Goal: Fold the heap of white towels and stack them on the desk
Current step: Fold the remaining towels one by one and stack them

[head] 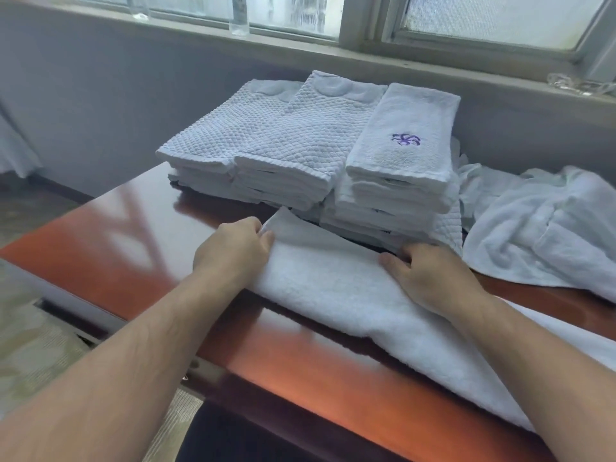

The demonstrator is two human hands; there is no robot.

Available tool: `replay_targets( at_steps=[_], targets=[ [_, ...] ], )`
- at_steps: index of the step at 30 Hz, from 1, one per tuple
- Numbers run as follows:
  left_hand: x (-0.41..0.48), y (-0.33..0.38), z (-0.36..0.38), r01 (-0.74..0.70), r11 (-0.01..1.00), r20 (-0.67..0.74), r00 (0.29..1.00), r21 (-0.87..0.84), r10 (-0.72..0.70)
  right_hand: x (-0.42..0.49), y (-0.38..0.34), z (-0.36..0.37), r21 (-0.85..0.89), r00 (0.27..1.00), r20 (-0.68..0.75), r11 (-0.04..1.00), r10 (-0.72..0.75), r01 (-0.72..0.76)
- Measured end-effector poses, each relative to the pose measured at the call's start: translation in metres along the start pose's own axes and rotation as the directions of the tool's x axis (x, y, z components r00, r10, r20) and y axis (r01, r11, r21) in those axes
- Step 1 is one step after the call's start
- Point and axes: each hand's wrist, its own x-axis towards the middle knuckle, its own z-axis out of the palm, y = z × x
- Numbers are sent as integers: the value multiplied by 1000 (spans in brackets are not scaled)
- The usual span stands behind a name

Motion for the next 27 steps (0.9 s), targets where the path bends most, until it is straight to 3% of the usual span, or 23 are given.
replay_targets(
  at_steps=[2,4,6,8,10,12,17,19,21,23,25,27],
  targets=[
    [3,0,0,-40,999,-75,996,1,40,-2,-1,0,25,1000,-28,1000,-12,12],
    [9,1,-3,-69,998,-141,988,6,69,-6,-4,-2,-58,989,-135,997,-61,54],
    [17,2,-8,-48,998,-113,992,34,52,-19,-10,1,-199,927,-310,968,-212,154],
    [23,2,-9,-15,997,-33,999,74,17,-43,-19,8,-191,869,-354,936,-346,295],
    [24,0,-7,34,993,35,999,109,-39,-63,-22,16,-110,899,-213,924,-383,367],
    [22,-2,-5,81,987,99,991,136,-95,-74,-18,19,-21,941,-72,944,-330,330],
    [8,-9,-16,117,968,145,978,222,-151,-84,-10,8,20,935,49,936,-352,352],
    [-1,-7,-21,116,961,77,987,252,-139,-80,-17,1,11,942,92,947,-321,322],
    [-12,-2,-27,45,984,-50,998,174,-37,-75,-27,-7,-18,955,104,959,-278,282],
    [-25,7,-28,-192,981,-138,972,2,190,-73,-31,-14,-96,974,73,971,-214,221],
    [-38,19,-21,-397,910,-57,918,-117,393,-79,-28,-16,-230,993,70,967,-91,105],
    [-46,27,-7,-440,893,137,883,-93,450,-89,-19,-12,-293,989,141,956,33,10]
  ],
)
